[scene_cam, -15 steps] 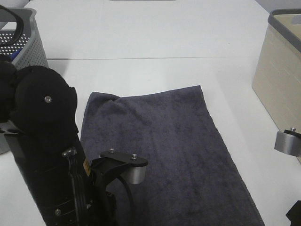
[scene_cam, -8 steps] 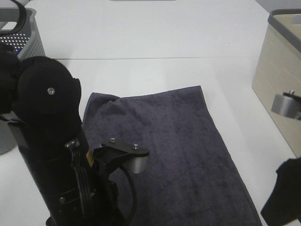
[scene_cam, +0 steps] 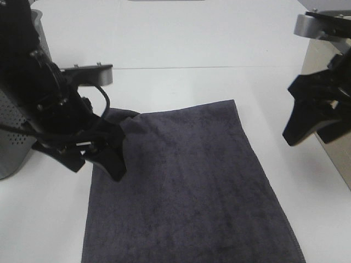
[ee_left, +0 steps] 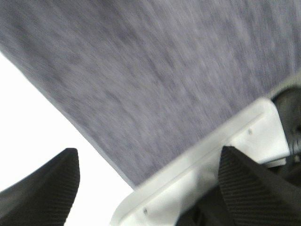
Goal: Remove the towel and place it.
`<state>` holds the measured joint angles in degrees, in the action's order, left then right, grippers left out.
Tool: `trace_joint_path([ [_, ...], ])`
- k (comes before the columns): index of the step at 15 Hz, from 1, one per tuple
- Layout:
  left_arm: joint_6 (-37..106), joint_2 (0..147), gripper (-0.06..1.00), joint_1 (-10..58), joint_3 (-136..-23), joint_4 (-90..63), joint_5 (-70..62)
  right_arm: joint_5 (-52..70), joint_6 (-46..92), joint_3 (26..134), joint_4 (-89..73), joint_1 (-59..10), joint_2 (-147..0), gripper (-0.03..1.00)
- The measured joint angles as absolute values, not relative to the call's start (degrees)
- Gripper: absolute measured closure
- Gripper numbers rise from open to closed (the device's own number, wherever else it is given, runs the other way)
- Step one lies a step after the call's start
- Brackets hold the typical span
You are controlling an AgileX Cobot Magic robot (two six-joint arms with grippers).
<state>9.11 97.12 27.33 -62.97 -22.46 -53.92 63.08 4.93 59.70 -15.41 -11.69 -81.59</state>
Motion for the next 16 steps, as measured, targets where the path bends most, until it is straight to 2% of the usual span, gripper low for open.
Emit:
trace_joint_path([
  [6,10.8,99.2,0.19,17.4,-68.1,-20.1,-48.4,64.0,11.5,80.2,-19.2,-11.7,-102.2,0.31],
  [9,10.6,104.7,0.18,16.5,-74.2,-17.1,-47.3,64.6,13.6,89.9,-19.1,-10.6,-111.5,0.25],
  [12,9.7,115.5,0.18,16.5,-85.7,-15.8,-47.4,68.9,15.5,104.2,-20.6,-5.6,-122.0,0.24],
  [16,8.4,126.1,0.18,15.0,-97.6,-15.3,-49.4,69.5,16.7,116.1,-23.3,-5.4,-132.9,0.24],
])
